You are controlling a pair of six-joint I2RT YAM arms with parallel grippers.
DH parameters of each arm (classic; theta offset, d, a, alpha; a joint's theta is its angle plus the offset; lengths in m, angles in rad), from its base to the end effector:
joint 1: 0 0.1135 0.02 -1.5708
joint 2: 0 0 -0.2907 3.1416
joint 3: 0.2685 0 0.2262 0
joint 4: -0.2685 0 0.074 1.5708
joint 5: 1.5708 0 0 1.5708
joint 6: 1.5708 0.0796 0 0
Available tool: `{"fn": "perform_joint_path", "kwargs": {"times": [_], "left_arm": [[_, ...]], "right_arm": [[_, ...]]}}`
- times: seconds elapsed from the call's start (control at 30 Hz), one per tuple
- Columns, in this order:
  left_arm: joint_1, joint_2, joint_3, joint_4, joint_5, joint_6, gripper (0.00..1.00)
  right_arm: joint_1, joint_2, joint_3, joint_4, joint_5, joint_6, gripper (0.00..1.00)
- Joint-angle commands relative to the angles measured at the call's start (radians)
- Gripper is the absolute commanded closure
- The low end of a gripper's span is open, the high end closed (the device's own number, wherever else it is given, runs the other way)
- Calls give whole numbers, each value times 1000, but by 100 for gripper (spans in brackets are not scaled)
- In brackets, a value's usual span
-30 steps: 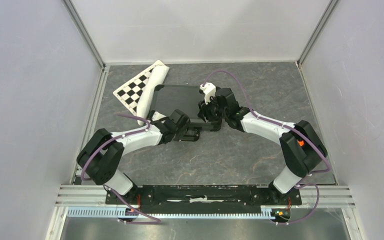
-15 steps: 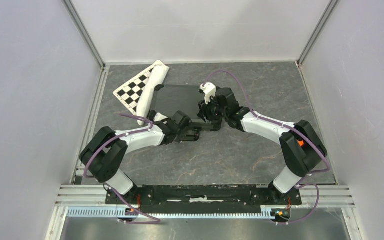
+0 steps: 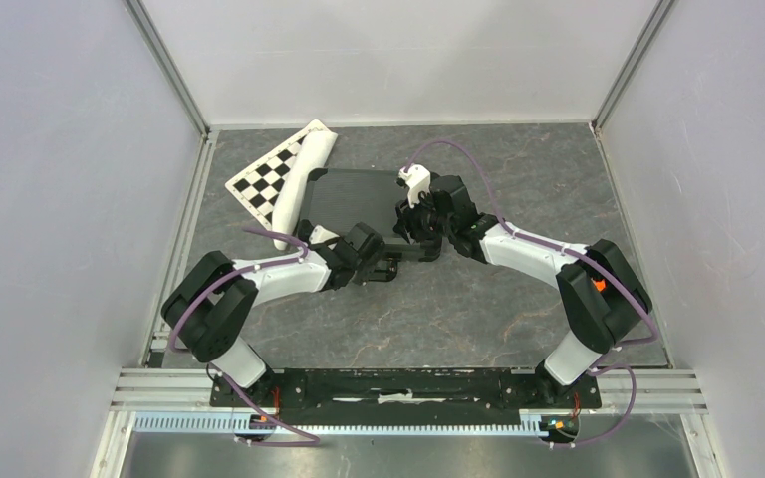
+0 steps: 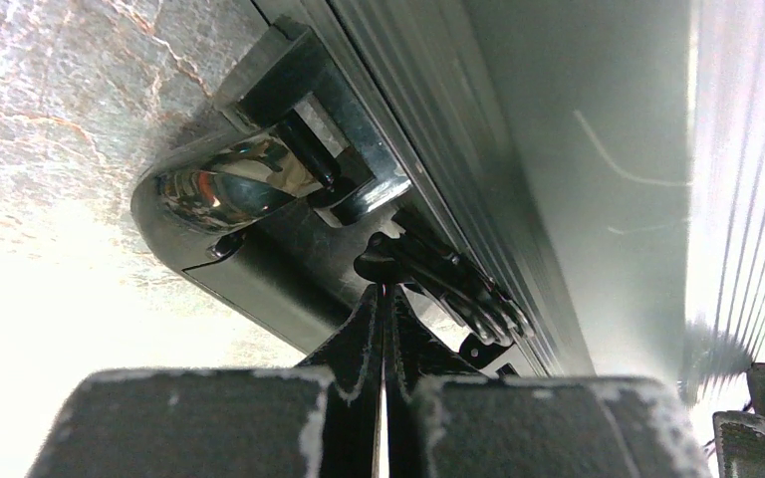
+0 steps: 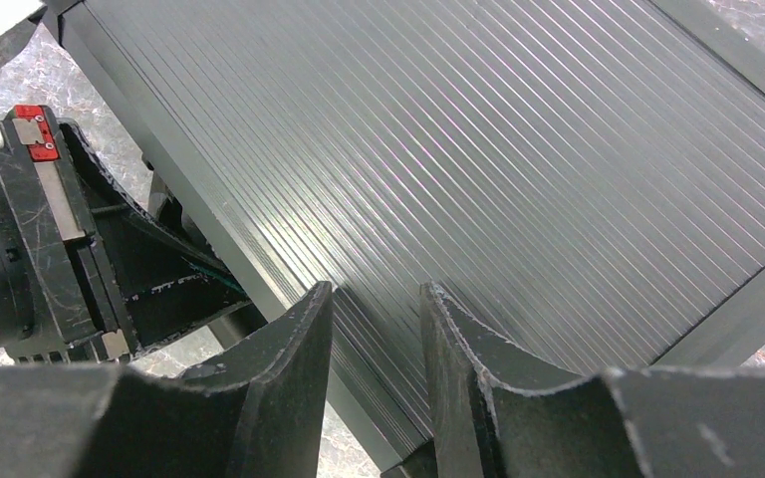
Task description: Pack up texas hold em set
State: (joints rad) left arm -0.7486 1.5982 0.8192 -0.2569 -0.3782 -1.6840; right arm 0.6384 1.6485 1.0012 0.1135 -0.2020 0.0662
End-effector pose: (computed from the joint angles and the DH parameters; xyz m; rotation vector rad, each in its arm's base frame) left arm 0.2403 -0.1832 0.1663 -1.2768 2.2295 -0.4889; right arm 0.2985 0.2414 0.2423 -0.7272 2.0309 0.6288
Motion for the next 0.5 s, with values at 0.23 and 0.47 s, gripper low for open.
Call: {"fn": "perform_joint_path", "kwargs": {"times": [0.23,0.47], "left_arm": [[26,-57,-2,-138,-211,-132,98],[26,-35,-9,-61,-175,-132,98]], "right_arm": [[-4,51,-49,-172,0,17,57],[-4,47,-52,-174,-3,13,57]]}}
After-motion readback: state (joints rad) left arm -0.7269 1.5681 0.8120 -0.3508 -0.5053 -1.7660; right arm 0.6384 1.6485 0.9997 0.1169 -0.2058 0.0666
